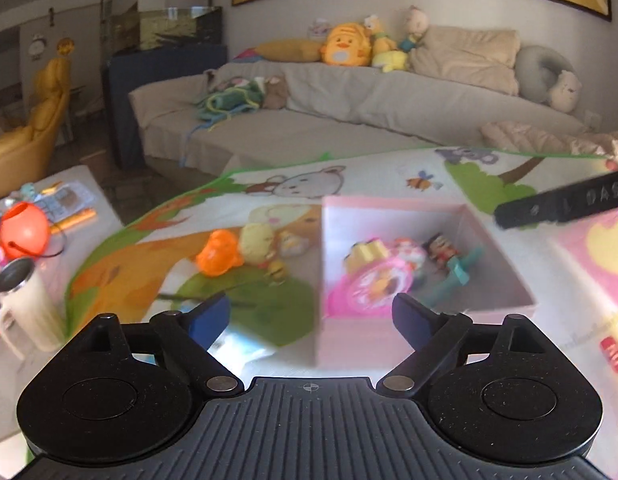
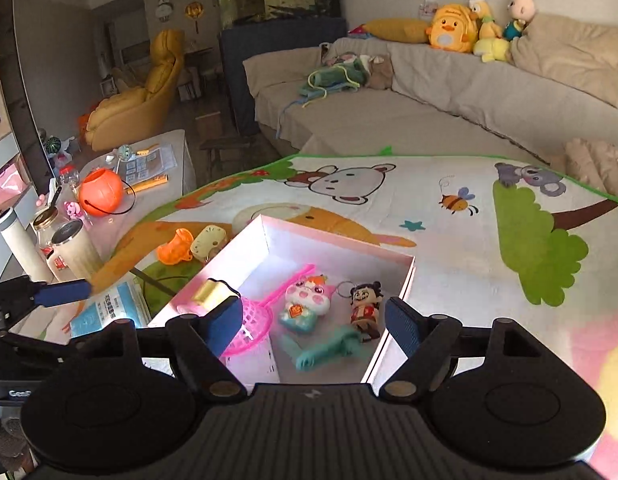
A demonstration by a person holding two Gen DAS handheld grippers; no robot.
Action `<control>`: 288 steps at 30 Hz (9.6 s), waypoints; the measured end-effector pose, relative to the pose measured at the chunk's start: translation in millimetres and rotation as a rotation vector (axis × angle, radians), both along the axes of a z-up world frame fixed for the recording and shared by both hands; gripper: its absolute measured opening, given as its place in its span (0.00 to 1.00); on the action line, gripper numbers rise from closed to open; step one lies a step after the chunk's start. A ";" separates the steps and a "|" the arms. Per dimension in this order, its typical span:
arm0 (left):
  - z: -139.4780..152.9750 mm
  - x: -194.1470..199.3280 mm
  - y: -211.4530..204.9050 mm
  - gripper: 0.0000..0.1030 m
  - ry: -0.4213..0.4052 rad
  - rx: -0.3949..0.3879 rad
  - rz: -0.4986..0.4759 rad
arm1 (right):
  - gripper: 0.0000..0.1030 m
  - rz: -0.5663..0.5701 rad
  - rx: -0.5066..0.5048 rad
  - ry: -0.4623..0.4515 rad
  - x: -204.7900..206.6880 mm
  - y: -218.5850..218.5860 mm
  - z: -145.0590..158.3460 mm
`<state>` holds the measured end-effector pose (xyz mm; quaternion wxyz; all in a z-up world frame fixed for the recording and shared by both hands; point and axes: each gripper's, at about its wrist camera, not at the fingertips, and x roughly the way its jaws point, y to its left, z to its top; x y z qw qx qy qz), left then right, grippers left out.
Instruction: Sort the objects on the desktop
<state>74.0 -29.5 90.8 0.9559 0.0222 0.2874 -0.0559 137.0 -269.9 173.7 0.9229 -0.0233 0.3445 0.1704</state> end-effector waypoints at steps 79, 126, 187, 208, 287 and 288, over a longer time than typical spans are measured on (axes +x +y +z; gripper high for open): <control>-36.1 -100.2 60.0 0.99 0.081 -0.083 0.059 | 0.23 0.422 -0.058 0.380 -60.7 145.4 -69.0; -61.2 -38.0 -16.8 0.92 0.148 0.058 -0.255 | 0.79 0.098 -0.204 -0.055 -143.2 46.4 -98.2; 25.9 -75.1 -8.2 0.67 0.084 0.032 -0.137 | 0.25 0.166 -0.118 -0.028 -167.3 22.3 -32.0; 17.9 -11.1 39.1 0.93 0.034 0.076 0.073 | 0.35 -0.026 0.076 0.022 6.6 -3.3 1.6; -56.5 -19.4 59.2 1.00 0.184 0.082 0.051 | 0.85 0.198 -0.082 -0.123 -19.0 119.7 -49.1; -58.3 -17.3 58.4 1.00 0.186 0.070 0.070 | 0.85 0.212 -0.081 -0.109 -29.4 115.8 -49.2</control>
